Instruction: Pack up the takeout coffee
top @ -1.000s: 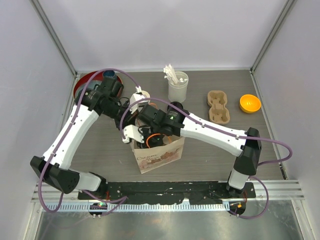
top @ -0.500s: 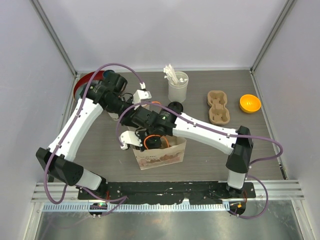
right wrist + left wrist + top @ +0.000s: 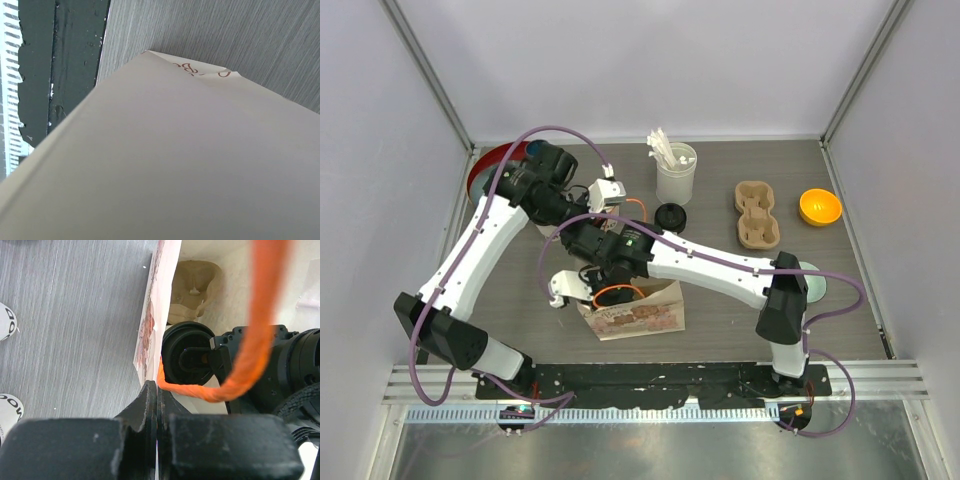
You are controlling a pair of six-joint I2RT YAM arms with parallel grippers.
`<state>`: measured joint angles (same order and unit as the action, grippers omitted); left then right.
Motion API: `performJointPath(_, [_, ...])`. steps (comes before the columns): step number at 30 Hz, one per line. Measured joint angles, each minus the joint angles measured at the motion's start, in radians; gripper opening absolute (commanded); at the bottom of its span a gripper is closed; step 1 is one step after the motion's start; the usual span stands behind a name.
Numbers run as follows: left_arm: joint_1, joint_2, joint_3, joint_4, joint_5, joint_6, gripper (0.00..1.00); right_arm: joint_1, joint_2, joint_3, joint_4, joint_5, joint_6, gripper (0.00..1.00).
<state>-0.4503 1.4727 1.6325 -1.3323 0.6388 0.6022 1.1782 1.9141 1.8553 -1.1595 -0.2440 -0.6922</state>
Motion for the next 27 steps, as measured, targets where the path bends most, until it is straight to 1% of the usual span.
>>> performJointPath(2, [0.0, 0.0, 0.0, 0.001, -0.002, 0.0, 0.0, 0.0, 0.0, 0.0, 0.0, 0.0, 0.007, 0.02])
performJointPath(5, [0.0, 0.0, 0.0, 0.002, -0.002, 0.0, 0.0, 0.0, 0.003, 0.002, 0.0, 0.001, 0.014, 0.06])
performJointPath(8, [0.0, 0.0, 0.0, 0.003, -0.003, 0.0, 0.0, 0.0, 0.004, 0.003, 0.0, 0.004, 0.018, 0.2])
performJointPath(9, [0.0, 0.0, 0.0, 0.003, -0.003, 0.0, 0.0, 0.0, 0.004, 0.003, 0.0, 0.005, 0.021, 0.27])
performJointPath(12, [0.0, 0.0, 0.0, 0.005, -0.005, 0.0, 0.0, 0.0, 0.004, 0.003, 0.0, 0.018, 0.043, 0.38])
performJointPath(19, [-0.003, 0.0, 0.0, 0.01, -0.008, 0.0, 0.0, 0.0, -0.01, -0.004, 0.024, 0.047, 0.084, 0.52])
performJointPath(20, [-0.008, 0.0, 0.0, 0.01, -0.007, 0.0, 0.0, -0.002, -0.021, -0.013, 0.042, 0.051, 0.09, 0.56])
performJointPath(22, [-0.016, 0.0, 0.0, 0.007, -0.005, 0.0, 0.0, -0.008, -0.058, -0.044, 0.085, 0.058, 0.1, 0.59])
performJointPath(23, [-0.019, 0.0, 0.0, 0.004, -0.005, 0.0, 0.0, -0.011, -0.076, -0.057, 0.103, 0.06, 0.102, 0.63])
performJointPath(27, [-0.027, 0.0, 0.0, -0.001, -0.001, 0.0, 0.0, -0.023, -0.192, -0.127, 0.204, 0.058, 0.117, 0.67])
